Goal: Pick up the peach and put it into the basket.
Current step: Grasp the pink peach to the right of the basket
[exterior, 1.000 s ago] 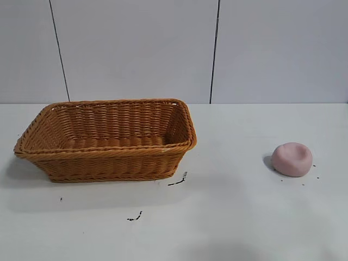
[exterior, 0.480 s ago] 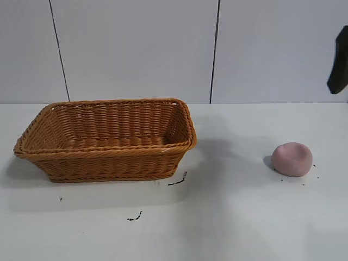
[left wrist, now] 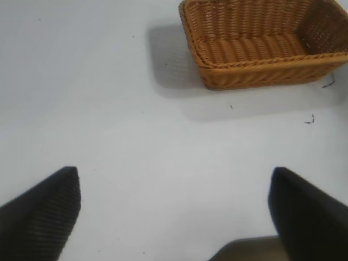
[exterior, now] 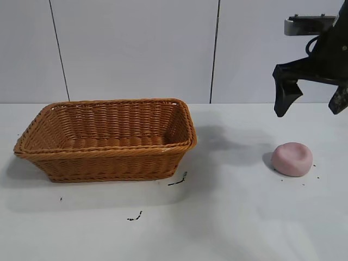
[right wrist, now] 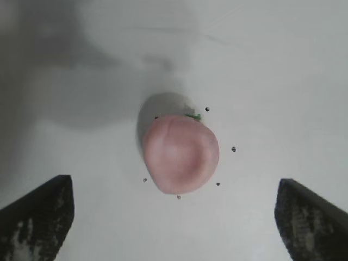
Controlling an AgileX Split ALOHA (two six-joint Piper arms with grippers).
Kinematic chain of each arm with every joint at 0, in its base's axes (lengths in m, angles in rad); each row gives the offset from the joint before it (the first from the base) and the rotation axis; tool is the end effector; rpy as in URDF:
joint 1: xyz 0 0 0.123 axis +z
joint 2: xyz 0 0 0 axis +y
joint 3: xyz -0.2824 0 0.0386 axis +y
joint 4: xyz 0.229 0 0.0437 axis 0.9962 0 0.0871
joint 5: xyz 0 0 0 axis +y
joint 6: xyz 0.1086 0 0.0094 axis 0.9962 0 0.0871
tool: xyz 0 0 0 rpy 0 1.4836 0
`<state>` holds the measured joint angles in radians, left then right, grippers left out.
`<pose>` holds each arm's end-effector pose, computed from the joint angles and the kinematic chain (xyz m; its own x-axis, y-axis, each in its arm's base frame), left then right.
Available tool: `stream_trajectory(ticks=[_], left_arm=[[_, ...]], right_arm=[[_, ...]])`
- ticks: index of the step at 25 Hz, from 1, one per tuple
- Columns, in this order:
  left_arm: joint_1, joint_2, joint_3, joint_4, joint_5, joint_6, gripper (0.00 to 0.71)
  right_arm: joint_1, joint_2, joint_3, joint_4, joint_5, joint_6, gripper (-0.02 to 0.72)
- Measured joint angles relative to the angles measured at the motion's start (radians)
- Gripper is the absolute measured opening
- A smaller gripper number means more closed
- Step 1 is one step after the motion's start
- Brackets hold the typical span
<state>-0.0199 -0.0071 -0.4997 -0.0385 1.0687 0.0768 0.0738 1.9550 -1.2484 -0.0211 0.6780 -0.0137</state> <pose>-0.0069 -0.0035 0.2591 -0.4530 0.0672 -0.8890 0.0764 0.9964 0.0364 0.3726 0.0261 0.1499 -0.9577 -0.1010 -0.2696 -0.0991 0.9949 -0.0209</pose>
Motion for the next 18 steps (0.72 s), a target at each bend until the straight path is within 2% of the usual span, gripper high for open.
stream_trajectory(ticks=[9,10,11,12,13,14,16,18], left_arm=[[0.0,0.0,0.0,0.0,0.0,0.0,0.692],[0.0,0.0,0.0,0.0,0.0,0.0,0.692],[0.0,0.0,0.0,0.0,0.0,0.0,0.692],[0.0,0.0,0.0,0.0,0.0,0.0,0.692],[0.0,0.0,0.0,0.0,0.0,0.0,0.692],[0.0,0.0,0.0,0.0,0.0,0.0,0.692],[0.0,0.0,0.0,0.0,0.0,0.0,0.692],[0.0,0.0,0.0,0.0,0.0,0.0,0.692]], right_arm=[[0.0,0.094,0.0,0.0,-0.047,-0.021,0.689],[0.0,0.094,0.0,0.0,-0.049,-0.023,0.661],[0.0,0.094,0.0,0.0,-0.049,-0.024,0.606],[0.0,0.094,0.0,0.0,-0.049,-0.024,0.51],[0.0,0.094,0.0,0.0,-0.048,-0.024,0.266],[0.0,0.094,0.0,0.001,-0.048,-0.024,0.176],[0.0,0.094,-0.003,0.002,-0.046,-0.024,0.074],[0.002,0.09,-0.004,0.003,-0.046,-0.025,0.043]])
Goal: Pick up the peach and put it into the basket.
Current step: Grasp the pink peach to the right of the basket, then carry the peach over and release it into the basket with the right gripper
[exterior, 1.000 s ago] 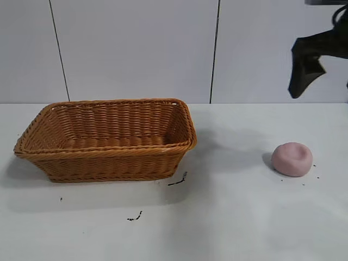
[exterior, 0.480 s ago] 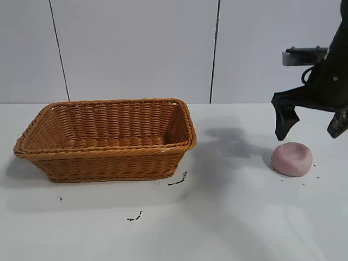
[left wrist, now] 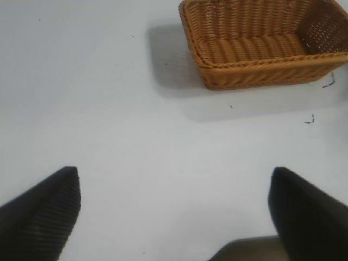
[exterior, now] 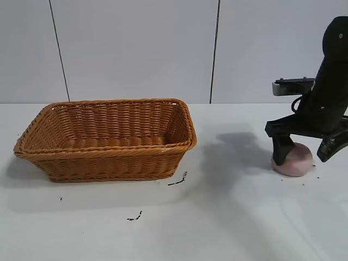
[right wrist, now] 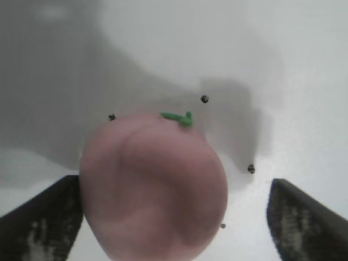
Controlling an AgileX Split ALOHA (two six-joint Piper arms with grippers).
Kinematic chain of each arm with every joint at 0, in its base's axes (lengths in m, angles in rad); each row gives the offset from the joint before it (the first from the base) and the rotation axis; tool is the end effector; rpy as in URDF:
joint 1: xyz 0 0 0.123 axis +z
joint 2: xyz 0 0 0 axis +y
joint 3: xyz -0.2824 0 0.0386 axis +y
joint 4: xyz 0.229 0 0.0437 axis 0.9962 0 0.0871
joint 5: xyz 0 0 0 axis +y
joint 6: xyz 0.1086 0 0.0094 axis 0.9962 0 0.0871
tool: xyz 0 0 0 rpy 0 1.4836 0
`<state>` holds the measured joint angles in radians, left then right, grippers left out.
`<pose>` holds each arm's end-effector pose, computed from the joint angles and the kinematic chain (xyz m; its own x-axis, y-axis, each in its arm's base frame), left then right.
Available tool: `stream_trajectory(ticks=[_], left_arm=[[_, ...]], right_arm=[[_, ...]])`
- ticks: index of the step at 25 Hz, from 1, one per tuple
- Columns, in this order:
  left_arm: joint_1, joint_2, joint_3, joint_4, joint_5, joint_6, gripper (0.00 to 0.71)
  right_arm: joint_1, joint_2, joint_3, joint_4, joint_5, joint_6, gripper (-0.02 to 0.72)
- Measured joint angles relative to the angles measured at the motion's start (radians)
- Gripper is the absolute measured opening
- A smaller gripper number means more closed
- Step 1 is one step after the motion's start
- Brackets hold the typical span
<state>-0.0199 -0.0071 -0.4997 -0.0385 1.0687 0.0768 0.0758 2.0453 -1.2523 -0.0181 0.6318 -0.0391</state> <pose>-0.0069 -0.0035 0.2591 -0.4530 0.0672 -0.8890 0.0764 0.9964 0.0364 0.3793 0.0276 0.1180 -0.9648 -0.1271 -0.2303 -0.1252 0.9919 -0.0228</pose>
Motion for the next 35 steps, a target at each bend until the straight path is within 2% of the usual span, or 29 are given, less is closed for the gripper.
stream_trajectory(ticks=[5,11,16,20,28,35], left_arm=[[0.0,0.0,0.0,0.0,0.0,0.0,0.692],[0.0,0.0,0.0,0.0,0.0,0.0,0.692],[0.0,0.0,0.0,0.0,0.0,0.0,0.692],[0.0,0.0,0.0,0.0,0.0,0.0,0.692],[0.0,0.0,0.0,0.0,0.0,0.0,0.692],[0.0,0.0,0.0,0.0,0.0,0.0,0.692]], right_arm=[[0.001,-0.054,-0.028,0.001,0.042,-0.009,0.023],[0.001,-0.162,-0.215,0.018,0.205,-0.014,0.022],[0.023,-0.174,-0.359,0.032,0.291,-0.015,0.022],[0.11,-0.174,-0.462,0.031,0.307,-0.017,0.021],[0.37,-0.068,-0.696,0.031,0.33,-0.015,0.021],[0.545,0.108,-0.732,0.032,0.31,-0.019,0.019]])
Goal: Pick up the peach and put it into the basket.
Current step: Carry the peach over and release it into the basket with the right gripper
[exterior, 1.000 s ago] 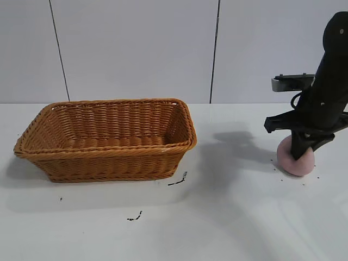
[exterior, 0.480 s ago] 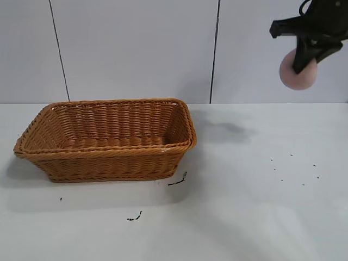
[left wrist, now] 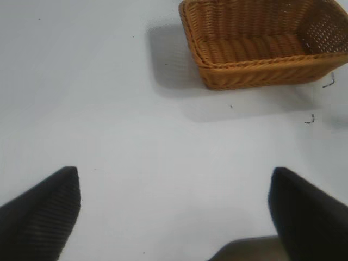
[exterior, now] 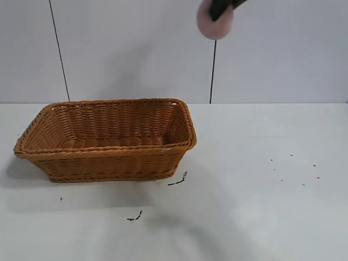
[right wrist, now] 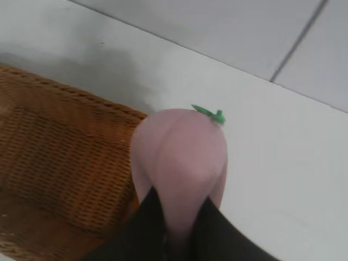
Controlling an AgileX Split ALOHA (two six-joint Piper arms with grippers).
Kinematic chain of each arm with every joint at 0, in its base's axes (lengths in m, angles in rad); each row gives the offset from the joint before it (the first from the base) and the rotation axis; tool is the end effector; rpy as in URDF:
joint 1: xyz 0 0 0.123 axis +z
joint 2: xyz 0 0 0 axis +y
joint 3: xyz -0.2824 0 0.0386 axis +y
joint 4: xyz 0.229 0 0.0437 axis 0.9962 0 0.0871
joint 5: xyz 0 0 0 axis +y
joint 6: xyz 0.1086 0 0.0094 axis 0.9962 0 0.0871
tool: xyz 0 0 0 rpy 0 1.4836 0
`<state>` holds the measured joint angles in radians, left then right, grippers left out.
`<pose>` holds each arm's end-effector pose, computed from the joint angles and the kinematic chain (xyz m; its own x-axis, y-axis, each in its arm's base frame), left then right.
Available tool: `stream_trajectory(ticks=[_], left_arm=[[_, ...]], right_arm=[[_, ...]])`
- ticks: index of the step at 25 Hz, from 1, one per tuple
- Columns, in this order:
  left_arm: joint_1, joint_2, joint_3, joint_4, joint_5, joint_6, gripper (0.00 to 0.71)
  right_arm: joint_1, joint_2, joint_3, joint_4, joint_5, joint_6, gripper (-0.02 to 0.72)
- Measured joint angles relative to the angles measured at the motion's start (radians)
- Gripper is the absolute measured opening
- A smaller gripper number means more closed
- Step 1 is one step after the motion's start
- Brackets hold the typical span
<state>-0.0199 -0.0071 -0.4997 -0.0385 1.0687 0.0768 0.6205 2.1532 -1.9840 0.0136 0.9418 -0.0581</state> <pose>-0.0069 -0.0035 0.2591 -0.4530 0.0672 -0.8890 0.0764 0.9964 0.0364 0.3876 0.2785 0.2490 -0.6646 -0.5365 -0.5200 -0.6201 0.7843 -0.0167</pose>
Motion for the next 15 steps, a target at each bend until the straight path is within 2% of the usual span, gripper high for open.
stream_trajectory(ticks=[7,9,11,12,14,15], left_arm=[[0.0,0.0,0.0,0.0,0.0,0.0,0.692],[0.0,0.0,0.0,0.0,0.0,0.0,0.692],[0.0,0.0,0.0,0.0,0.0,0.0,0.692],[0.0,0.0,0.0,0.0,0.0,0.0,0.692],[0.0,0.0,0.0,0.0,0.0,0.0,0.692],[0.0,0.0,0.0,0.0,0.0,0.0,0.692]], right_arm=[[0.047,0.177,0.0,0.001,-0.099,-0.003,0.02],[0.047,0.209,0.0,0.0,-0.115,-0.003,0.041],[0.047,0.227,0.0,-0.001,-0.117,-0.003,0.129],[0.047,0.228,0.0,-0.001,-0.117,-0.003,0.217],[0.047,0.228,0.0,-0.001,-0.119,-0.003,0.458],[0.047,0.225,0.0,-0.001,-0.121,-0.003,0.542]])
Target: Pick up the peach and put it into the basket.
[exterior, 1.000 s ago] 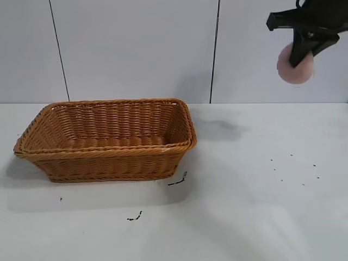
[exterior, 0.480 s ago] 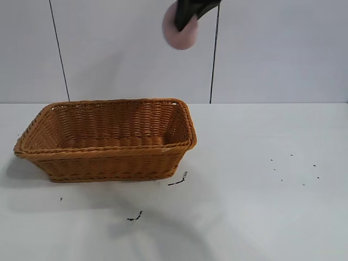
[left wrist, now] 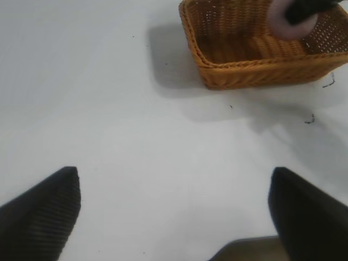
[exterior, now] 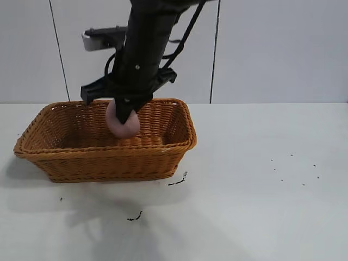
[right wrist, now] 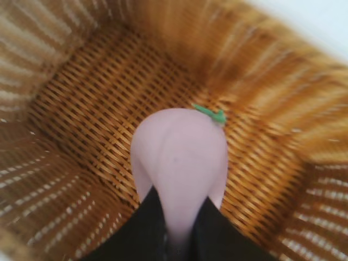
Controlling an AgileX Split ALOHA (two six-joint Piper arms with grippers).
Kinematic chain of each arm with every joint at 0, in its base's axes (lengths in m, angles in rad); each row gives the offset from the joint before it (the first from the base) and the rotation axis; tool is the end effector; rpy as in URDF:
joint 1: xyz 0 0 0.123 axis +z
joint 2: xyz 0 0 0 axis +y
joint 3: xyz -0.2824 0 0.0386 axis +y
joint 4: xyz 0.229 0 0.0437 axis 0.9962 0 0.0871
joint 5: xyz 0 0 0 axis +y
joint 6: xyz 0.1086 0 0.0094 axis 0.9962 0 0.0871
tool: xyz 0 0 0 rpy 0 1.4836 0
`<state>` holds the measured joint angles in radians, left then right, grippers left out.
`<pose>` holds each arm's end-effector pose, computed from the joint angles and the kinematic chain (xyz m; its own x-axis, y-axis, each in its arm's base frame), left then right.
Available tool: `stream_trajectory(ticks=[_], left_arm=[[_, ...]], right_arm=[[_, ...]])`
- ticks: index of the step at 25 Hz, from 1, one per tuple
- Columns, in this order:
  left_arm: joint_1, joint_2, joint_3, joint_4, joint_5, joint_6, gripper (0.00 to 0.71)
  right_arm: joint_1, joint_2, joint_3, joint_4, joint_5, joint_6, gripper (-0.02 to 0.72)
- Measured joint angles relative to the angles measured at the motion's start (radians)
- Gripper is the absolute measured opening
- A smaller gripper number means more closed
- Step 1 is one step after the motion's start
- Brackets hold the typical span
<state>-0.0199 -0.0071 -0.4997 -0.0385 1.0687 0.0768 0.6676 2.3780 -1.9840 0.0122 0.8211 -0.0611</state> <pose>-0.0069 -0.0035 0.2591 -0.4530 0.0672 -0.8890 0.0764 0.9964 0.0364 0.3964 0.3138 0.1443 -0.6757 -0.5999 -0.4284 -0.6587 0.7523 -0.0146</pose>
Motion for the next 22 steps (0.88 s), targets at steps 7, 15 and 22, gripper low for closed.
stream_trajectory(ticks=[7,15,22], left_arm=[[0.0,0.0,0.0,0.0,0.0,0.0,0.692],[0.0,0.0,0.0,0.0,0.0,0.0,0.692],[0.0,0.0,0.0,0.0,0.0,0.0,0.692]], right_arm=[[0.0,-0.068,-0.068,0.0,0.064,0.0,0.689],[-0.086,-0.102,-0.249,-0.002,0.175,0.016,0.689],[-0.312,-0.101,-0.259,-0.006,0.217,0.019,0.689]])
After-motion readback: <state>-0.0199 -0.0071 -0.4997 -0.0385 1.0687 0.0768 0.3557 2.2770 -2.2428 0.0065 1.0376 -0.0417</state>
